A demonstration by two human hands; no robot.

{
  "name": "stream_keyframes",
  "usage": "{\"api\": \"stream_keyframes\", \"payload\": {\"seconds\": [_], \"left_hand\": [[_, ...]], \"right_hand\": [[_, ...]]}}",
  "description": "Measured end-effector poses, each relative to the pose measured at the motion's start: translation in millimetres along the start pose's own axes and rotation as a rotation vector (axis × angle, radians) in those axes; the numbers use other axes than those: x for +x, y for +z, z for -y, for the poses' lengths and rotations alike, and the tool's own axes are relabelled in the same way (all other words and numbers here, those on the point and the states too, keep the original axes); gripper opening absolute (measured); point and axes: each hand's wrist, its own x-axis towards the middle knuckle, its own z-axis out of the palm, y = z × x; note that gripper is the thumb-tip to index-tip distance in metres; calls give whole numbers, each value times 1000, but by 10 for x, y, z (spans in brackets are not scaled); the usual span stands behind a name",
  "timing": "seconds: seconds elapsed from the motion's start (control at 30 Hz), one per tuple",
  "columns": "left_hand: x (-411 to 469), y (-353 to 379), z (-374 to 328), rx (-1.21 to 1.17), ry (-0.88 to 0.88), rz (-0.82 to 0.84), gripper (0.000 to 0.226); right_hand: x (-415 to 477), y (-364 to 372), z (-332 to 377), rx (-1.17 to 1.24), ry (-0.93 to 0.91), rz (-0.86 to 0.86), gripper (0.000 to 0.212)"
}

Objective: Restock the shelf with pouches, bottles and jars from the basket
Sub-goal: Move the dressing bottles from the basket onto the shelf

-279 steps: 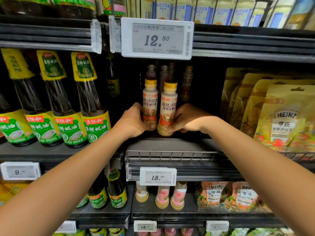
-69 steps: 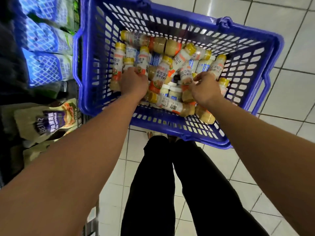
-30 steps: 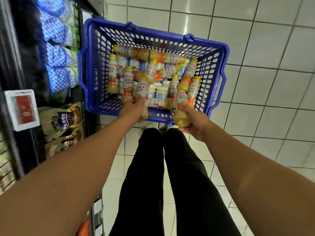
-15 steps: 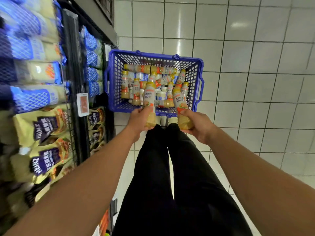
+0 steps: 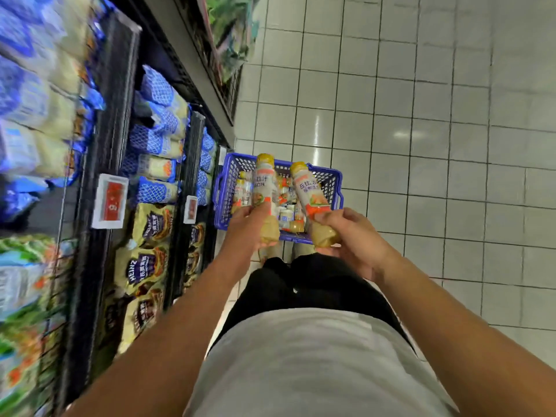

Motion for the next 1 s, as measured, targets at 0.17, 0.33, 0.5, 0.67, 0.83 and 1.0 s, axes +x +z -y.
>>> {"api": "stream_keyframes", "payload": {"seconds": [0.17,0.33,0.5,0.67,0.83,1.0], "left_hand": [[-478,-57,-345,-29,155,70,25],[-961,-159,-581,-97,313,61,17],[-1408,-121,-686,-236,440,14,32],[-1770,-1,-567,-382,530,-141,45],[-2178,181,-265,-473,659,-324,34],[-2600,302,89,-592,736,-514,40]], "right_hand": [[-510,55,324,-61,-111,89,38],[-928,118,637,-53,-216,206,38],[-1215,123,892,-84,-335,353,46],[-1335,131,1079,-218,-416,533,37],[-1421,275,1038,-354,-413,751,55],[-1536,443,769,-460,-355,936,46]]}}
